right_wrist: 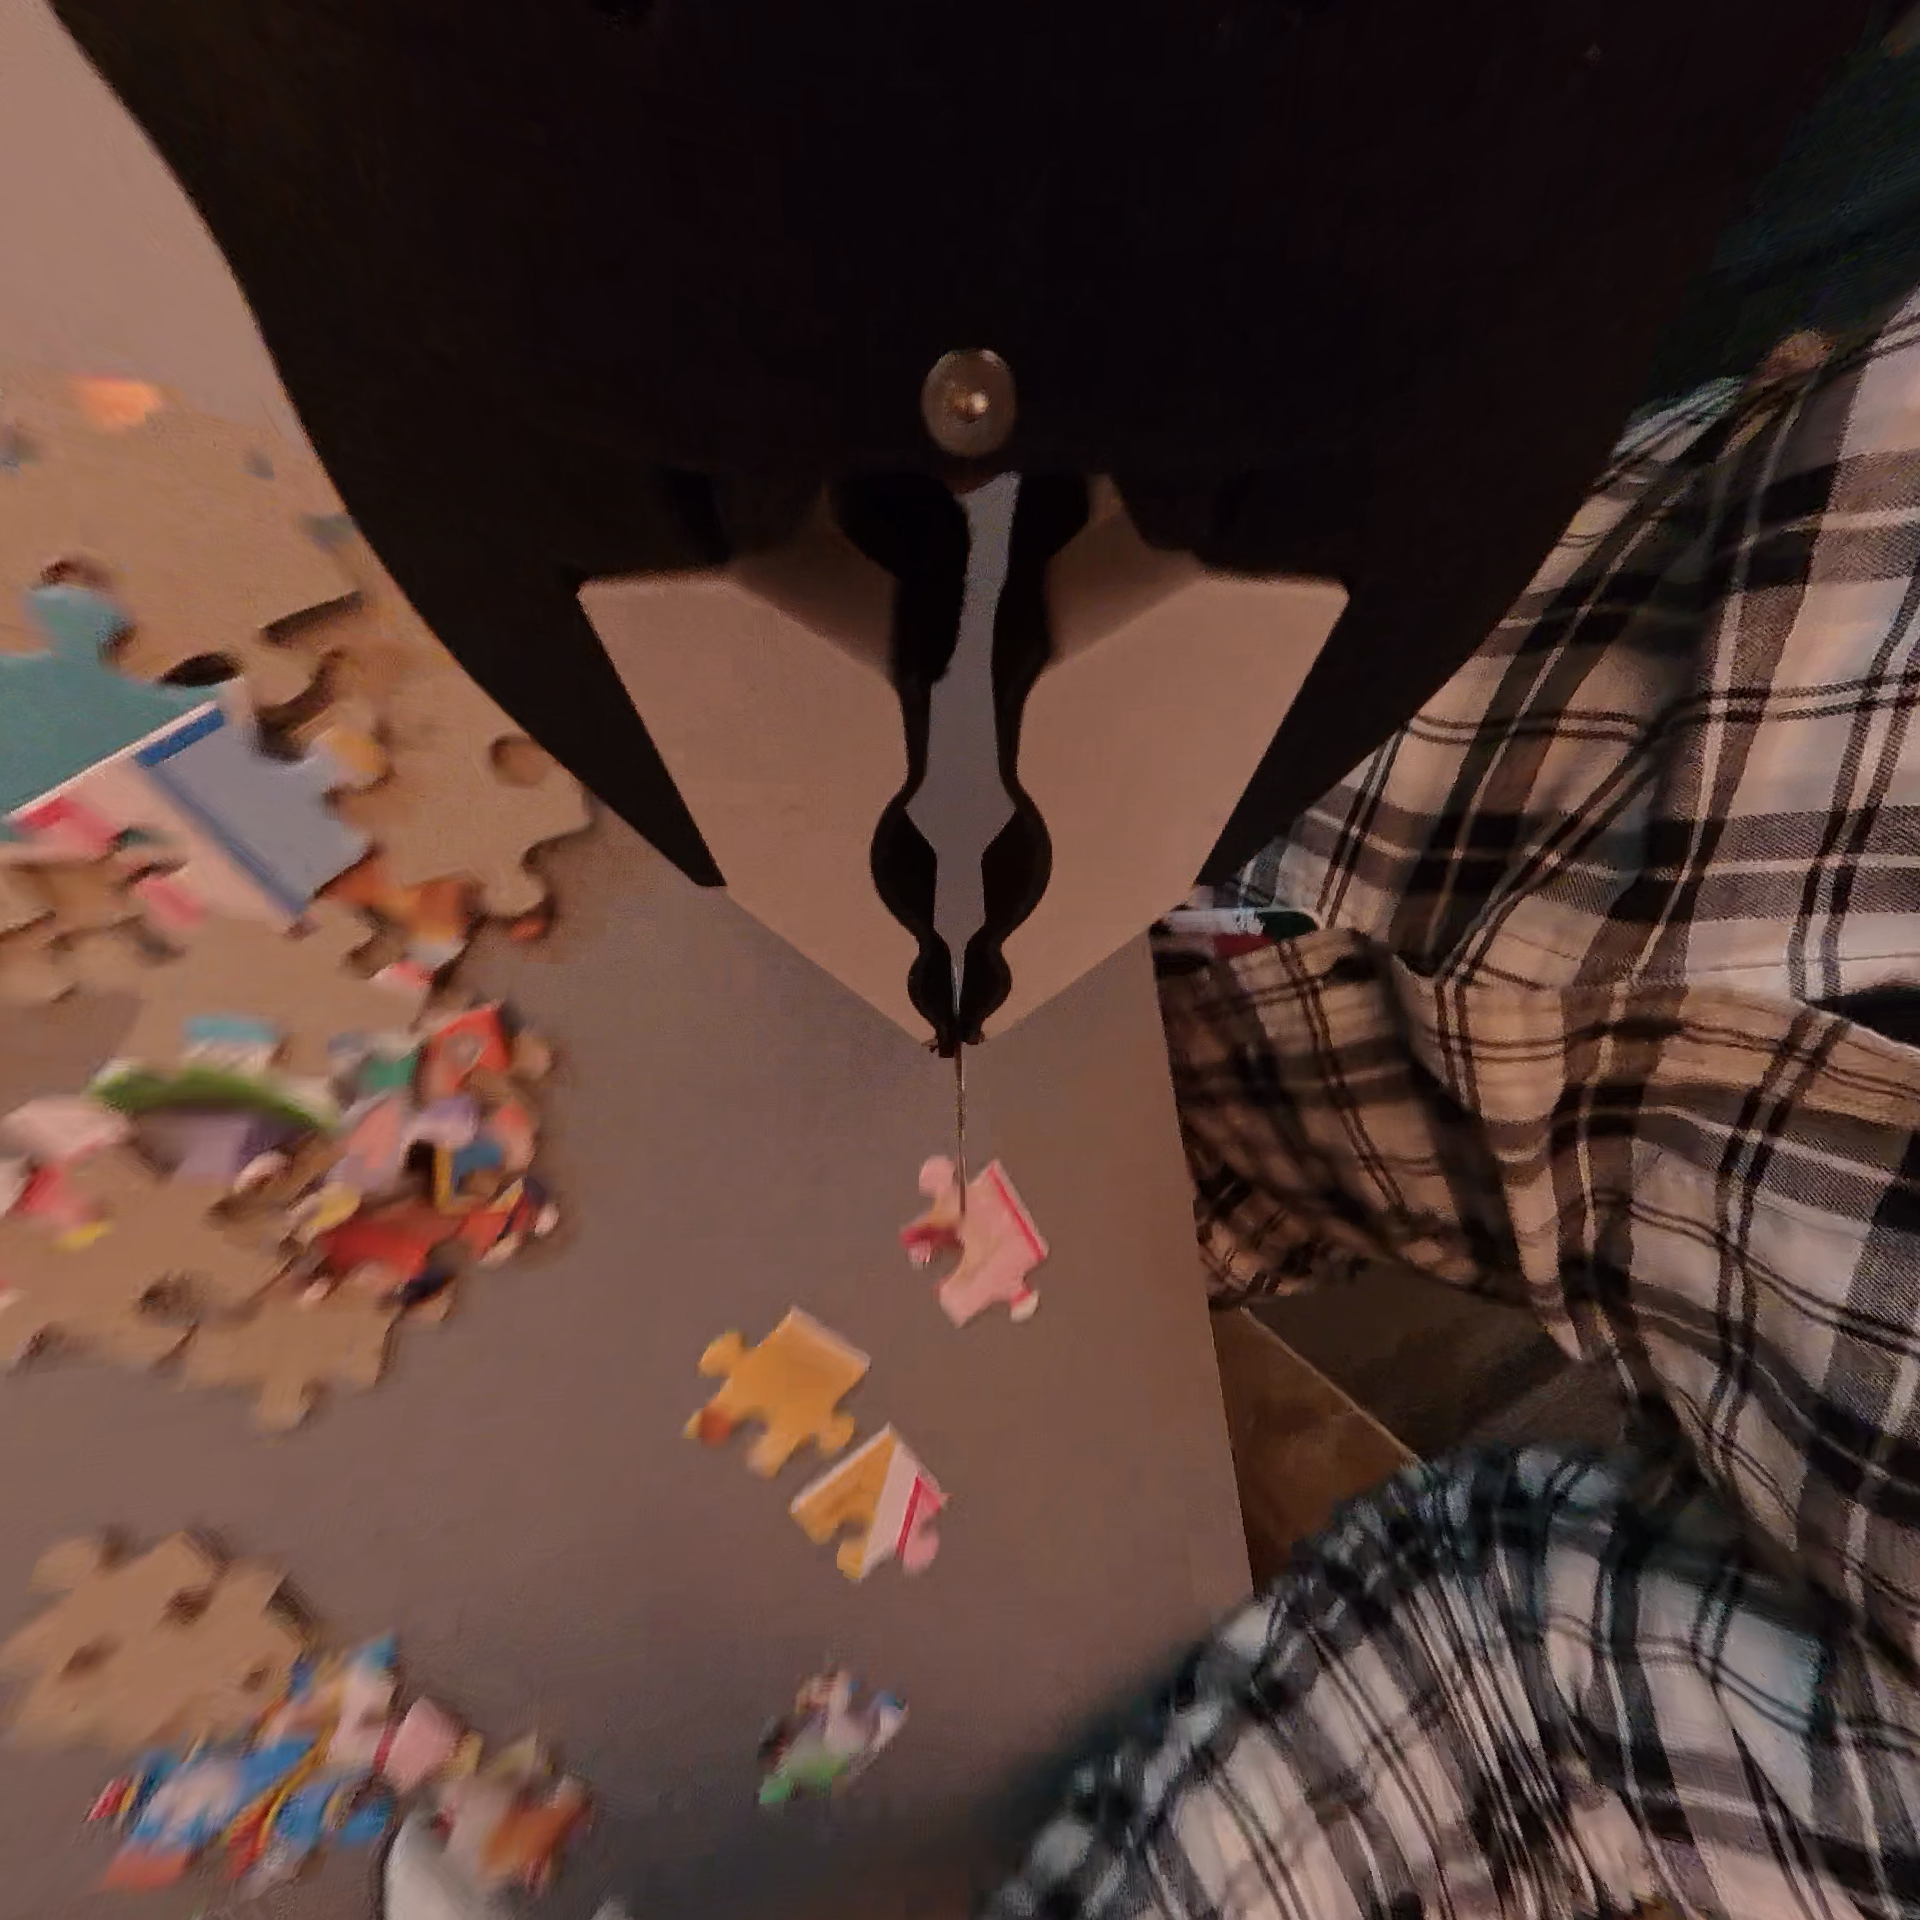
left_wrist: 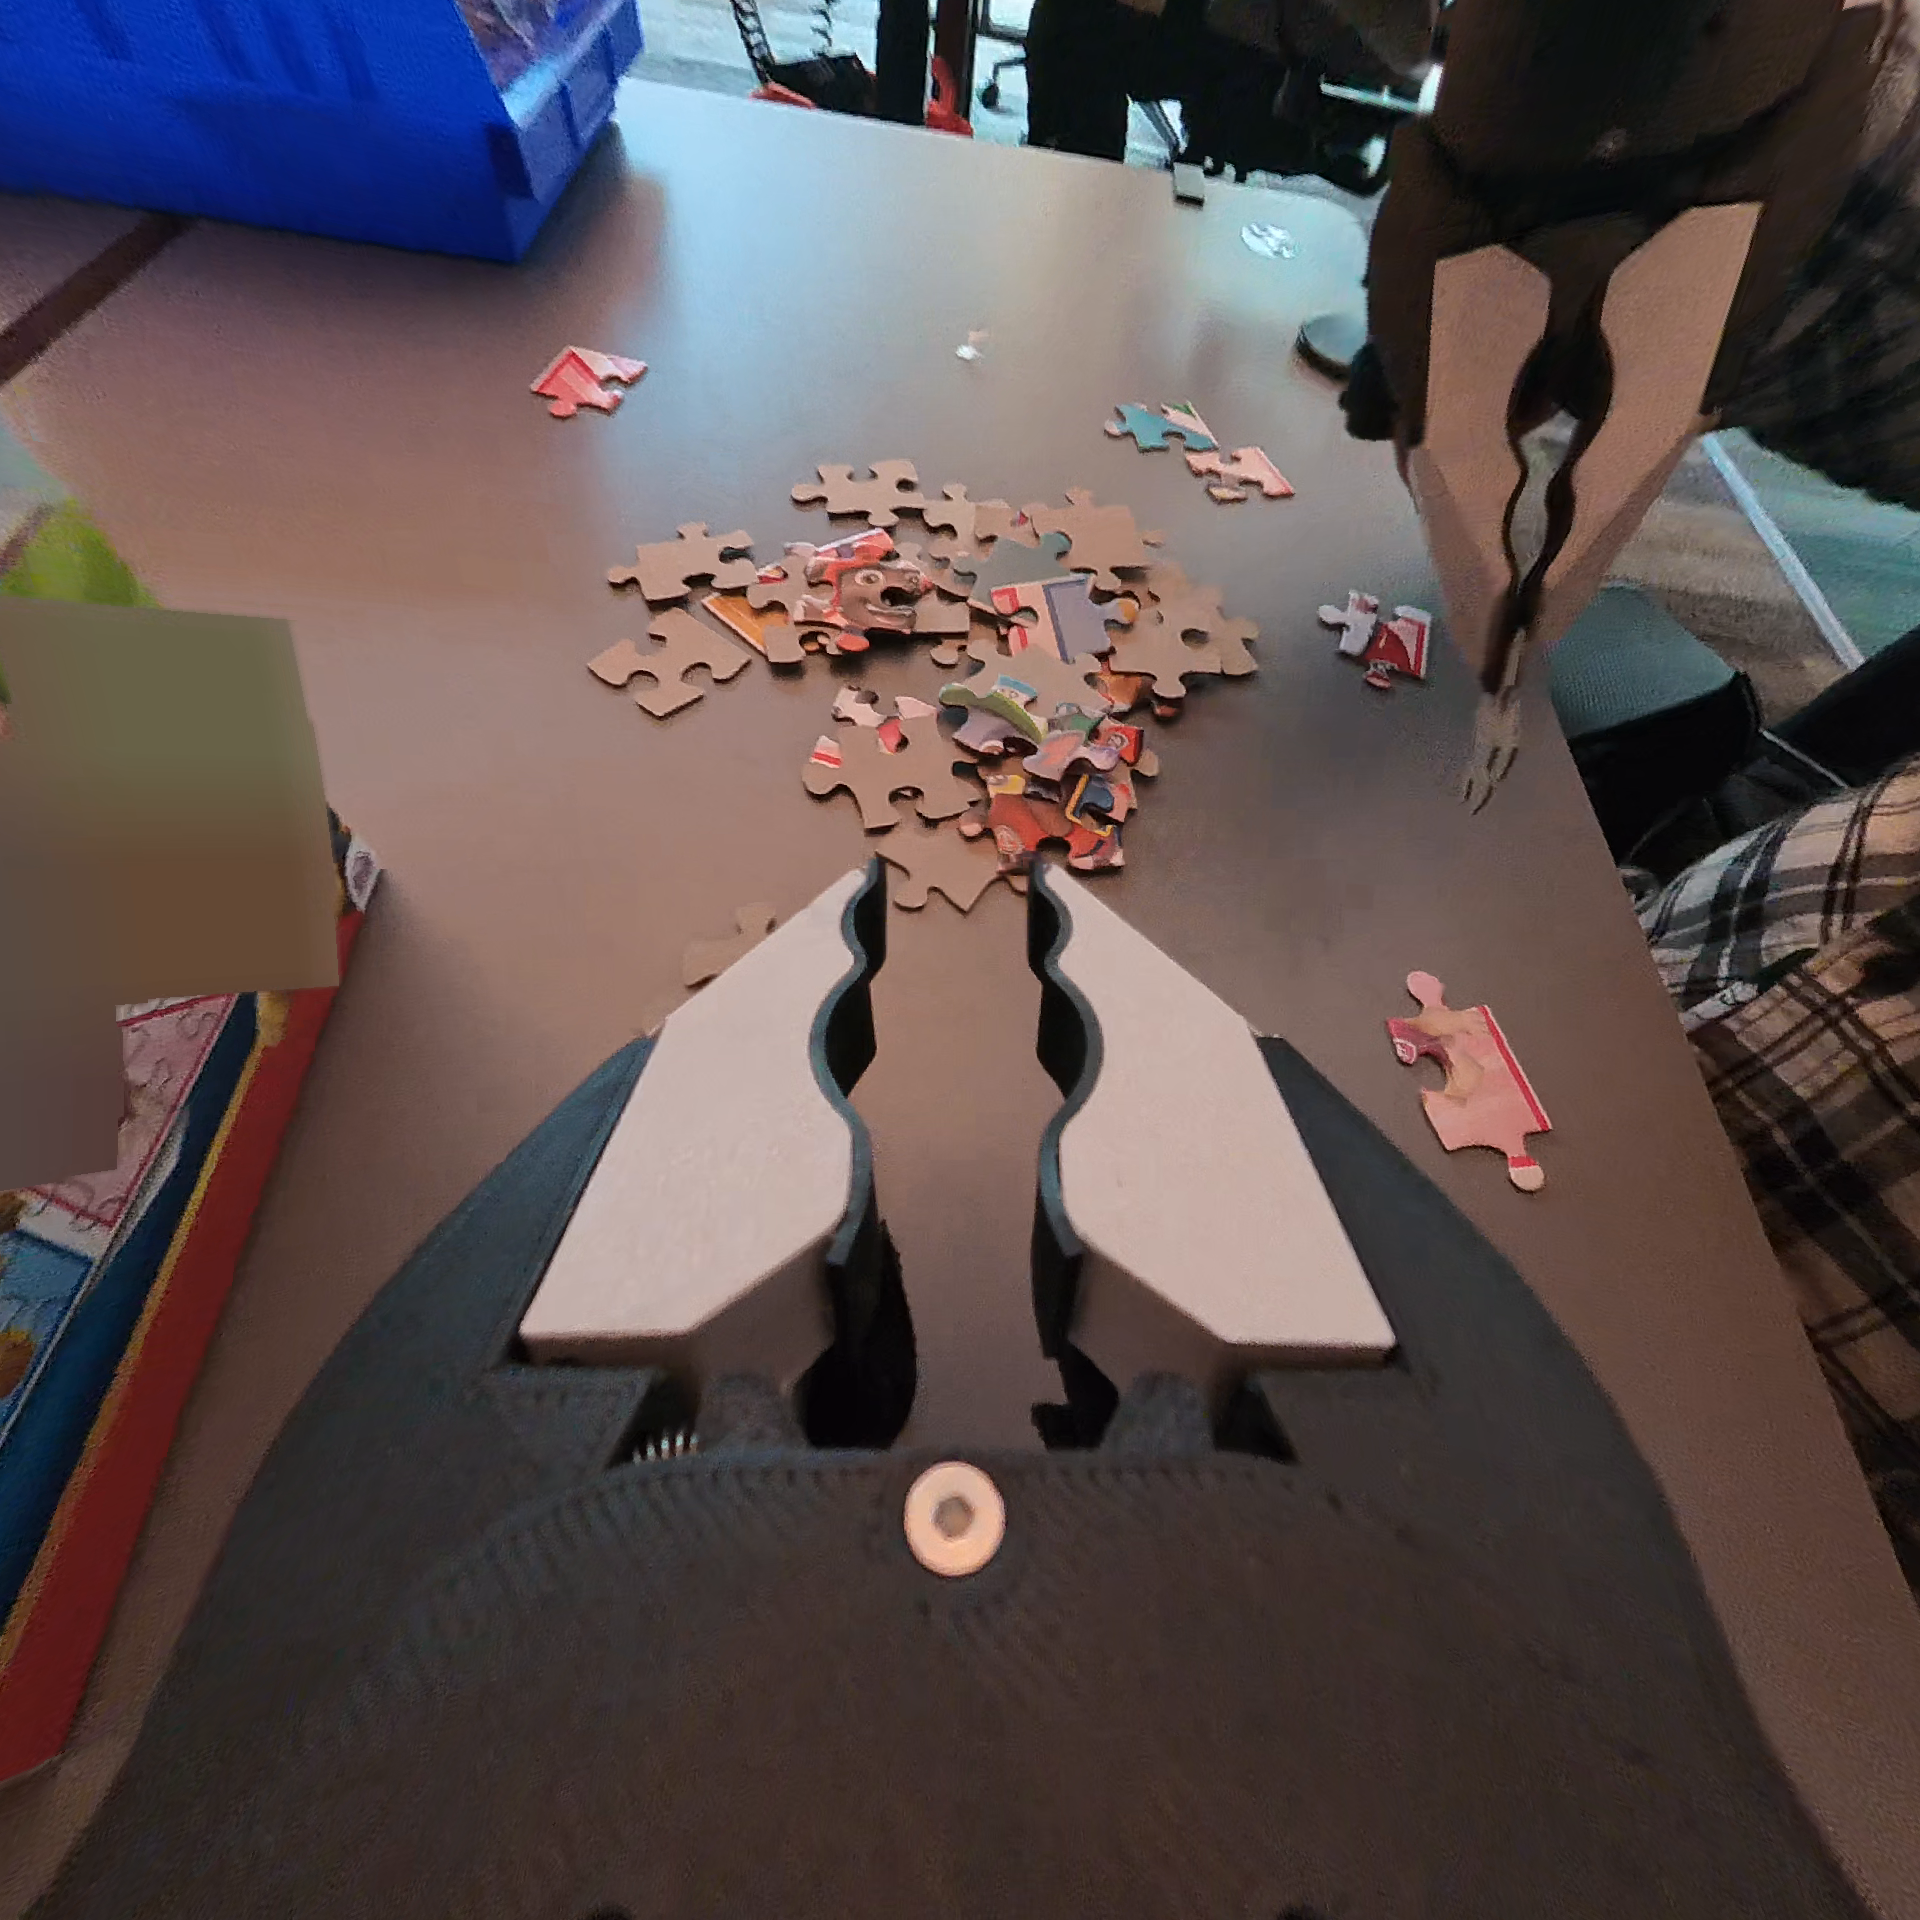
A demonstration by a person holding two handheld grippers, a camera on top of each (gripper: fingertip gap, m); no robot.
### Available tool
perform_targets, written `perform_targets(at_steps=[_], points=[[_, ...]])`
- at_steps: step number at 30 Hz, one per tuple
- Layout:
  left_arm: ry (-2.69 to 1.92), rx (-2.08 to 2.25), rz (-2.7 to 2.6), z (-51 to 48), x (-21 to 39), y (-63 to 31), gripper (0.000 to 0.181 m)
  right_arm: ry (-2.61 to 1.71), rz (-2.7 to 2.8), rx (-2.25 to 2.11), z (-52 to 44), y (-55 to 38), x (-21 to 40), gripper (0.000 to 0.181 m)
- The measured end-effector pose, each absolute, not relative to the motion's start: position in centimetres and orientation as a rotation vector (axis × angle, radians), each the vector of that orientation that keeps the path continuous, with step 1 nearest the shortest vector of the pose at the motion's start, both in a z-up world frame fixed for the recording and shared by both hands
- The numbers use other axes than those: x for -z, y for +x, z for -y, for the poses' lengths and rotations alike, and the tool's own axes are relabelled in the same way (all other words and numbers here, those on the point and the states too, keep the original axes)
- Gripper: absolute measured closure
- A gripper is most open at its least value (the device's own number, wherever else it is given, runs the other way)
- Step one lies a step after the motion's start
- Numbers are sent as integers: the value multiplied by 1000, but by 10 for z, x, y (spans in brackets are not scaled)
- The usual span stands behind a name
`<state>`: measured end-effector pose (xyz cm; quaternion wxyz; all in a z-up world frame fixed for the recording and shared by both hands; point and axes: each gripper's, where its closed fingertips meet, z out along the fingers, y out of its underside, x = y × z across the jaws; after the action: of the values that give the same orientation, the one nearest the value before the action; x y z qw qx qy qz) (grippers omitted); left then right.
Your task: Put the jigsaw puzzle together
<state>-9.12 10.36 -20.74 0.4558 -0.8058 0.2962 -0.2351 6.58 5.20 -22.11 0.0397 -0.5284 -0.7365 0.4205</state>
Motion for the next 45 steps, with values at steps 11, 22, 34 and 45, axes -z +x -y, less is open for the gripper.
perform_targets(at_steps=[11,22,34,45], points=[[-2130,434,-930,-120,245,-49,143,-1832,2169,-1064,-56,85,261,151],[-2180,245,-1200,-144,276,2,127,-1751,2054,-1045,-84,73,241,151],[-2163,254,-1151,-145,275,0,147,-1698,1982,-926,-131,56,248,154],[-2127,184,-1068,-136,254,-34,147,-1635,1997,-835,-145,40,249,154]])
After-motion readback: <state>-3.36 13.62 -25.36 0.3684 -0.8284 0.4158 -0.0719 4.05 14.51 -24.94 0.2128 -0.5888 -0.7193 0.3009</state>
